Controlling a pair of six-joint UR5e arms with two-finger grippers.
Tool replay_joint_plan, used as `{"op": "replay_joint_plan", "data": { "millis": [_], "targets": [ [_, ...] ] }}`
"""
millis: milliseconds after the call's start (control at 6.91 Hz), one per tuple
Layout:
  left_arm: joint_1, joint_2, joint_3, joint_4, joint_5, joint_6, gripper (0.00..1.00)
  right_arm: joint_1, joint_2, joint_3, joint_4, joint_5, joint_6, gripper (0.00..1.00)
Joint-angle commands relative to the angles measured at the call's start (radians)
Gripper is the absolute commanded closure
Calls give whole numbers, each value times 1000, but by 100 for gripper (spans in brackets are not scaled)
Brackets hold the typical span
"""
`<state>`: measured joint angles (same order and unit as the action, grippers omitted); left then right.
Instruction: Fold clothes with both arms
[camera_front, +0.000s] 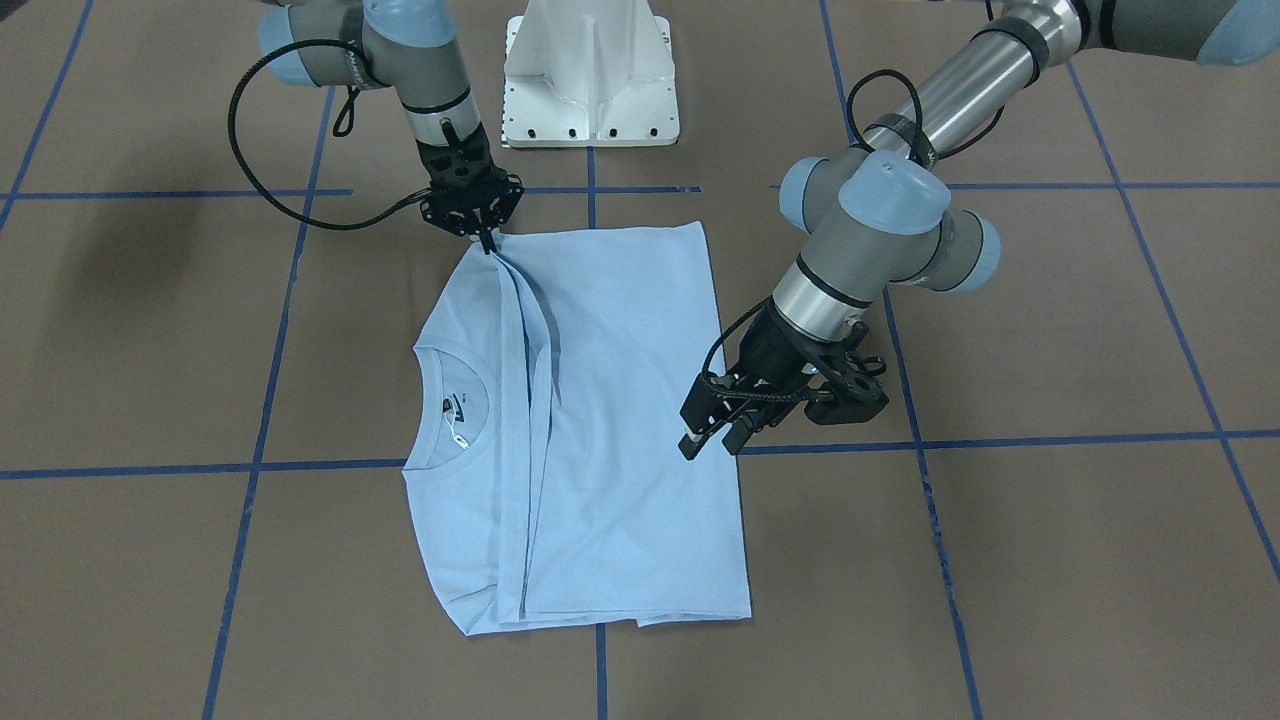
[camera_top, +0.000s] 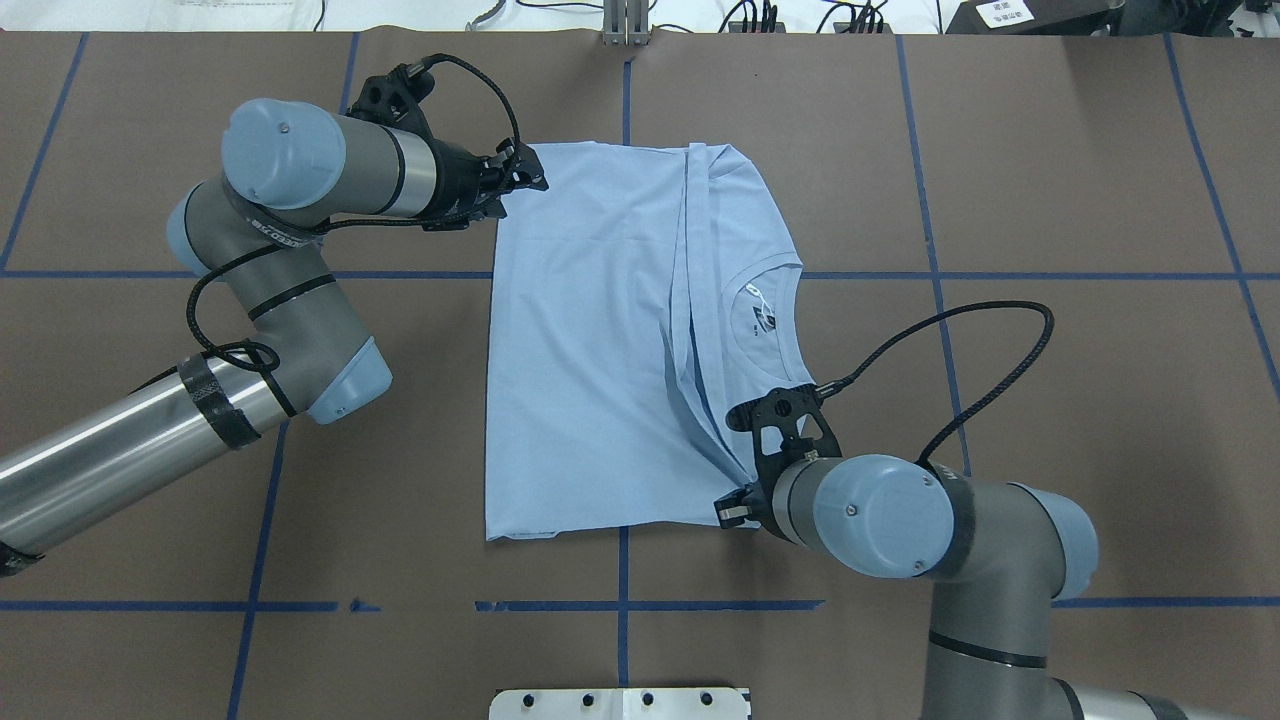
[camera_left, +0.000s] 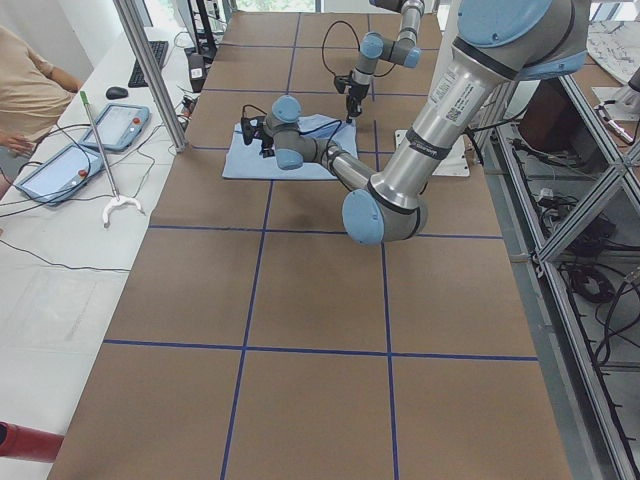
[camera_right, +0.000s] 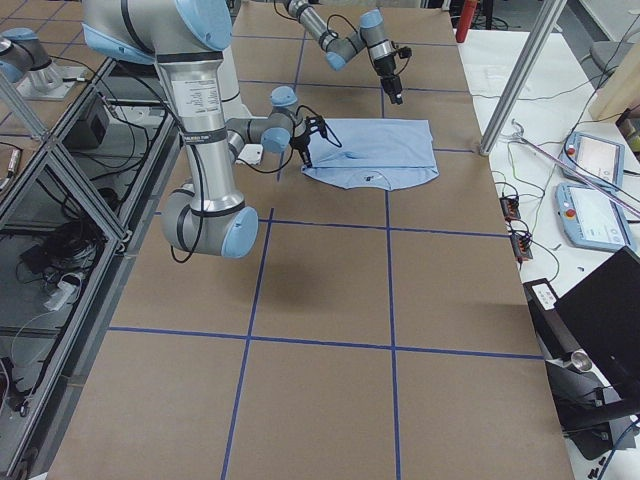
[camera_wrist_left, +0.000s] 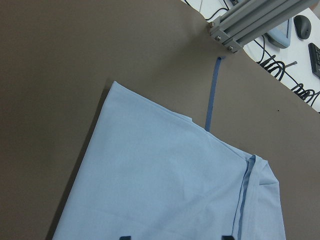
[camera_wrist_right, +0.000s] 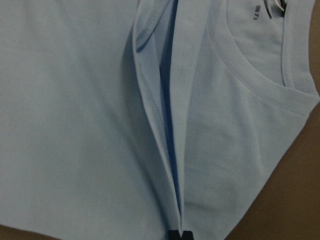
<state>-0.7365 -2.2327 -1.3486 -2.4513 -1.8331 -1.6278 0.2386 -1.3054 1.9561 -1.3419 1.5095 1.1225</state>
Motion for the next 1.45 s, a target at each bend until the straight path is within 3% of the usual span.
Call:
{"op": "replay_joint_plan", "data": {
  "millis": [0,289,434,579,1013,1302],
  "targets": [
    [12,-1,-7,0,0,-27,32,-87,-66,44,0,-103,89,53],
    [17,1,-7,0,0,-33,32,-81,-78,59,1,-97,88,30],
    [20,1,-7,0,2,-33,32,-81,-78,76,1,-86,91,25],
    [22,1,-6,0,2,-33,32,-81,-77,76,1,-87,138,24],
    [20,2,-4,0,2,-29,32,-65,-68,66,3,-95,706,22],
    [22,4,-4,0,2,-29,32,-41,-68,41,0,-100,815,19]
  ]
}}
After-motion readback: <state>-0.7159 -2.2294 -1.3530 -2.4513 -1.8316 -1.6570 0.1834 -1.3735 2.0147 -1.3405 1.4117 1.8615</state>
